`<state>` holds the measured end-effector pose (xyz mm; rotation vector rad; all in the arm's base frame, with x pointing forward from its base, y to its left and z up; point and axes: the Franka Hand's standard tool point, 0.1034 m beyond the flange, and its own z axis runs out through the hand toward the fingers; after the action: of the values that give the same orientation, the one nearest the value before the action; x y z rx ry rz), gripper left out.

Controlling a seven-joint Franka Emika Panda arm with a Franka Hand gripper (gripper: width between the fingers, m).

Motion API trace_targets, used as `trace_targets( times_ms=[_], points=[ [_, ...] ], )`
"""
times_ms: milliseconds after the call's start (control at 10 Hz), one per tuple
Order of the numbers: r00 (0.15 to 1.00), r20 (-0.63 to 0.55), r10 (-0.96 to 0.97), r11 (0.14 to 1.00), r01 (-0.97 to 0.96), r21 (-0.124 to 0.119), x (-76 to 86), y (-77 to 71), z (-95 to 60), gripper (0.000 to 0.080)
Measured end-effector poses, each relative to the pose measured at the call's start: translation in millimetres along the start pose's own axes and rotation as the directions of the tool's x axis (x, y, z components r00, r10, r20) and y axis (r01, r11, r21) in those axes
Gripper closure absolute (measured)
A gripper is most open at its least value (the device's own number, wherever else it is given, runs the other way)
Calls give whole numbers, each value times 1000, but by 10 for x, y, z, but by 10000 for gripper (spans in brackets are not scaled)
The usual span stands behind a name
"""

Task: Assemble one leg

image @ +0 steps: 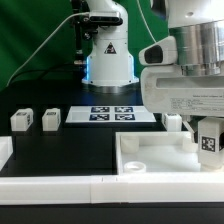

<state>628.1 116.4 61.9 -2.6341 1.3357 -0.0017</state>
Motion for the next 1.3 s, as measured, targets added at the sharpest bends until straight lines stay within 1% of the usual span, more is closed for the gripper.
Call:
trace_targets(
  times_ms=[100,200,300,400,500,600,700,800,900,1000,1100,1300],
  points=[
    [983,14,182,983,-182,19,-13,2,11,510],
    [918,42,395,917,-397,41,-11,7,19,512],
    [836,67,544,836,-547,39,-43,5,31,512],
    [764,81,640,764,-644,30,-76,-4,40,512],
    [742,82,665,743,-669,27,-98,-13,43,512],
    [761,81,643,762,-647,29,-94,-11,44,444],
    [766,81,638,766,-642,29,-96,-11,45,444],
    [804,79,589,805,-593,31,-105,-12,45,265],
    [871,77,486,873,-488,13,-154,-15,41,265],
    [947,67,316,948,-317,7,-168,-20,33,168],
    [985,54,163,987,-163,2,-172,-11,35,155],
    [998,48,-28,1000,27,14,-99,24,28,151]
  ],
)
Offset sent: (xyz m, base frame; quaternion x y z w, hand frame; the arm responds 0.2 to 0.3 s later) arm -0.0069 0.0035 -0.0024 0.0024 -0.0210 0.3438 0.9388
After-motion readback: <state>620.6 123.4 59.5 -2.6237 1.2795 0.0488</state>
